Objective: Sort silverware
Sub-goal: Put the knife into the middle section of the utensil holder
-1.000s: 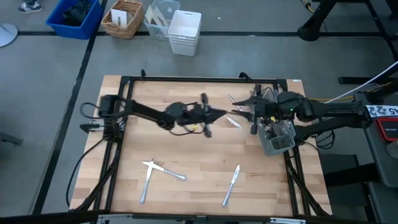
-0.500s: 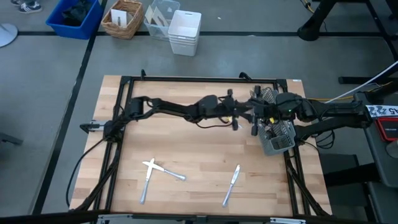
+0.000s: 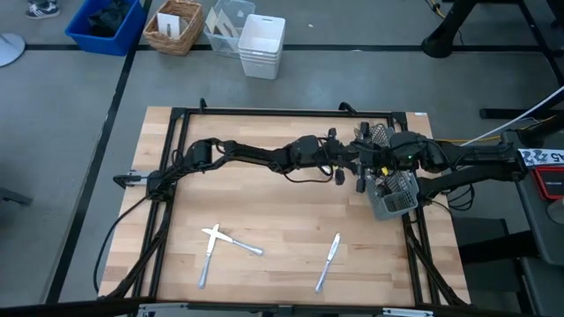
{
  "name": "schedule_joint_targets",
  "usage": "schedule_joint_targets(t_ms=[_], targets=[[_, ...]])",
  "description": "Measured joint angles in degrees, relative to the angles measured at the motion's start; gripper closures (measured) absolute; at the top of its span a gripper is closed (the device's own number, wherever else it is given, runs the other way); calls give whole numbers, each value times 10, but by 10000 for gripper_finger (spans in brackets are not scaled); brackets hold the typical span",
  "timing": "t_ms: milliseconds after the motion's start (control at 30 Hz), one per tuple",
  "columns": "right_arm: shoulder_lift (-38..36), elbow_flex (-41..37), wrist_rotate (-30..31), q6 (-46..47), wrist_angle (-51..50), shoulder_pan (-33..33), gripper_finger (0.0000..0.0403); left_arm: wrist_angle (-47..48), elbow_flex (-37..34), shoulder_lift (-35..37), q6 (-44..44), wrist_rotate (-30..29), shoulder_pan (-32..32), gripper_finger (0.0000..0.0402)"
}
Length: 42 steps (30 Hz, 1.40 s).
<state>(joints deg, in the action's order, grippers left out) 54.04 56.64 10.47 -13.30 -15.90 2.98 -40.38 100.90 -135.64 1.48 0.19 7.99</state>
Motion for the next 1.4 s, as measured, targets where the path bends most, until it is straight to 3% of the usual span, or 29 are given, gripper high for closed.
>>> schedule_joint_targets(t_ms=[933, 1400], targets=[[2, 0, 0, 0, -8, 0, 290, 20, 0, 0, 0, -23, 7, 395], [2, 0, 0, 0, -8, 0, 290, 19, 0, 0, -15, -33, 10, 324]])
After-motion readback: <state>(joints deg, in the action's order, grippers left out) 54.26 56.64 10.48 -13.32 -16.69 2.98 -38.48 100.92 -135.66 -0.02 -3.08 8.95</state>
